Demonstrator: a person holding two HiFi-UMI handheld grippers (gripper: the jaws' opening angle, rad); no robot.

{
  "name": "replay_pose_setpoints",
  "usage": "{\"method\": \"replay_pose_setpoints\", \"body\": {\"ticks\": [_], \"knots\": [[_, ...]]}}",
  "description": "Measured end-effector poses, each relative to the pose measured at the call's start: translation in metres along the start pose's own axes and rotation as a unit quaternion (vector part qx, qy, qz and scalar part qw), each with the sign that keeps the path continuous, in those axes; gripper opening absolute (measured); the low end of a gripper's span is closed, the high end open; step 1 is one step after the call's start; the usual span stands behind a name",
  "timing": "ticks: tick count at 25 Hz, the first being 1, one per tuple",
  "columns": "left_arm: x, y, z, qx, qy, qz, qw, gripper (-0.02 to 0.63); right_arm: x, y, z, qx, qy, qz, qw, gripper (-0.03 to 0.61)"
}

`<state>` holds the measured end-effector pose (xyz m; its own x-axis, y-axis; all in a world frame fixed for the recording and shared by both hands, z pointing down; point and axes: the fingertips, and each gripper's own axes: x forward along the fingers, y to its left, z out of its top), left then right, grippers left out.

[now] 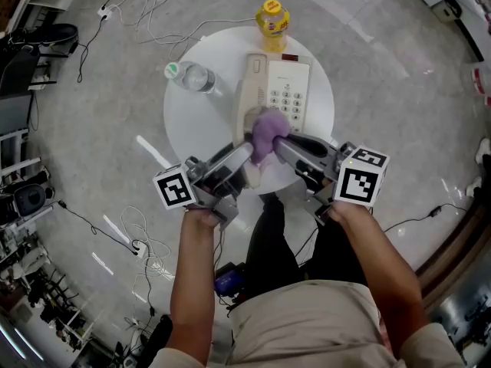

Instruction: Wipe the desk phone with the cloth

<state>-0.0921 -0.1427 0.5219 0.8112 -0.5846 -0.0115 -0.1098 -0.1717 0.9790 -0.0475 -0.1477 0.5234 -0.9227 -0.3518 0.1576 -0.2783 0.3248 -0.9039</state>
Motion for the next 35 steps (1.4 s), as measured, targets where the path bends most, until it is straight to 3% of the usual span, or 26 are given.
{"method": "replay_pose_setpoints", "body": {"ticks": [3, 6, 9, 14, 22, 26, 31, 35], "knots": [[0.009, -0.01, -0.018, 0.022, 0.041, -0.001, 0.9989, 0.212, 0.005, -0.013, 0.036, -0.01, -0.061, -0.035, 0.997, 0.041], [0.012, -0.015, -0.023, 0.015, 0.037, -0.011, 0.9991, 0.212, 0.008, -0.013, 0.055, -0.018, -0.082, -0.033, 0.996, 0.041], [0.01, -0.014, -0.015, 0.004, 0.013, -0.015, 0.9998, 0.212, 0.01, -0.003, 0.041, -0.007, -0.043, -0.008, 0.999, 0.04], [0.003, -0.004, -0.002, -0.04, -0.032, -0.014, 0.9986, 0.212, 0.001, 0.027, -0.014, -0.002, 0.054, 0.044, 0.998, 0.04], [0.001, -0.002, -0.001, -0.041, -0.038, -0.009, 0.9984, 0.212, -0.031, 0.039, -0.045, 0.01, 0.101, 0.048, 0.994, 0.038], [0.005, -0.005, -0.008, -0.03, -0.02, -0.007, 0.9993, 0.212, -0.029, 0.028, -0.03, 0.007, 0.076, 0.027, 0.997, 0.039], [0.012, -0.019, -0.03, 0.019, 0.029, 0.001, 0.9994, 0.212, -0.02, 0.009, 0.011, 0.011, -0.003, -0.016, 1.0, 0.04], [0.013, -0.021, -0.04, 0.023, 0.043, 0.002, 0.9988, 0.212, -0.005, -0.001, 0.045, -0.002, -0.044, -0.027, 0.999, 0.04]]}}
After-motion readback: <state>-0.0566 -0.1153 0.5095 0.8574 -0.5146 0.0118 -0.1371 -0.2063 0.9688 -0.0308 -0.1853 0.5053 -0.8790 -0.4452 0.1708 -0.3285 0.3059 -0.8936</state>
